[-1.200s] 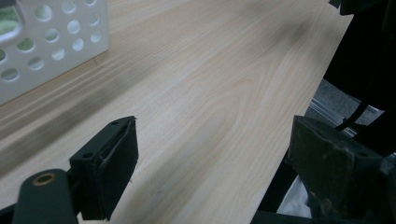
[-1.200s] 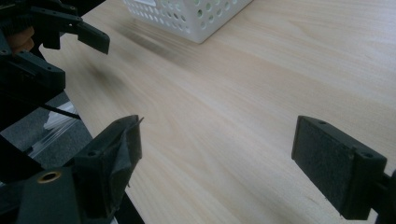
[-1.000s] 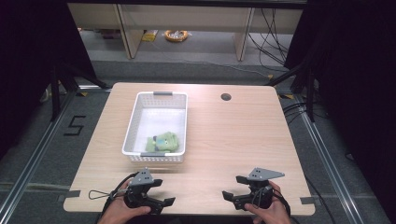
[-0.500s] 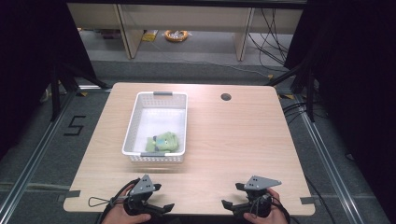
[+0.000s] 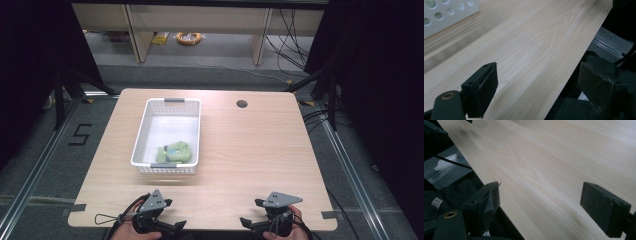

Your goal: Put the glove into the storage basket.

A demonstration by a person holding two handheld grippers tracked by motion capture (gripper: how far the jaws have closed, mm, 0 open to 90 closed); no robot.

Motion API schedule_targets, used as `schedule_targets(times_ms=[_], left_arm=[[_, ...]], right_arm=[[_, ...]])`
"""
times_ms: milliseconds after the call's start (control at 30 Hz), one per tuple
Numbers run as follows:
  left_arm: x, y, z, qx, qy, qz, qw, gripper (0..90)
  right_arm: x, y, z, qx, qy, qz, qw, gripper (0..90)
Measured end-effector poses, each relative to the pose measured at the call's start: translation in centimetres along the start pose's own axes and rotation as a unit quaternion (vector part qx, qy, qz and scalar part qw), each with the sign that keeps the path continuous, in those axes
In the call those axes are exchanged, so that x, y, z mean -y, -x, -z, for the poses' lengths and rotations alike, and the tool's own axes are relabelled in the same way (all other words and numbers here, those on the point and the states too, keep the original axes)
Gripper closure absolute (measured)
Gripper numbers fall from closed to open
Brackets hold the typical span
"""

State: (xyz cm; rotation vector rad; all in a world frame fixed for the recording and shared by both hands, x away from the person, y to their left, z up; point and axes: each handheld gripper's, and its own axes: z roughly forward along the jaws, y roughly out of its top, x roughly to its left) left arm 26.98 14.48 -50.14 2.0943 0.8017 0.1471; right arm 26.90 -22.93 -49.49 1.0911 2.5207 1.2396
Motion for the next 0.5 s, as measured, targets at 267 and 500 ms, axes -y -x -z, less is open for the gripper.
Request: schedule_targets(times_ms=[267, 500], left_arm=[[0.04, -0.10, 0.03, -0.007, -0.007, 0.005, 0.9999, 16.0], [0.08, -0.13, -0.17, -0.002, 0.007, 0.007, 0.9999, 16.0]], right_arm=[[0.00, -0.16, -0.01, 0.008, 0.006, 0.005, 0.9999, 16.7], [-0.03, -0.13, 0.03, -0.001, 0.005, 0.001, 1.0000, 16.7]])
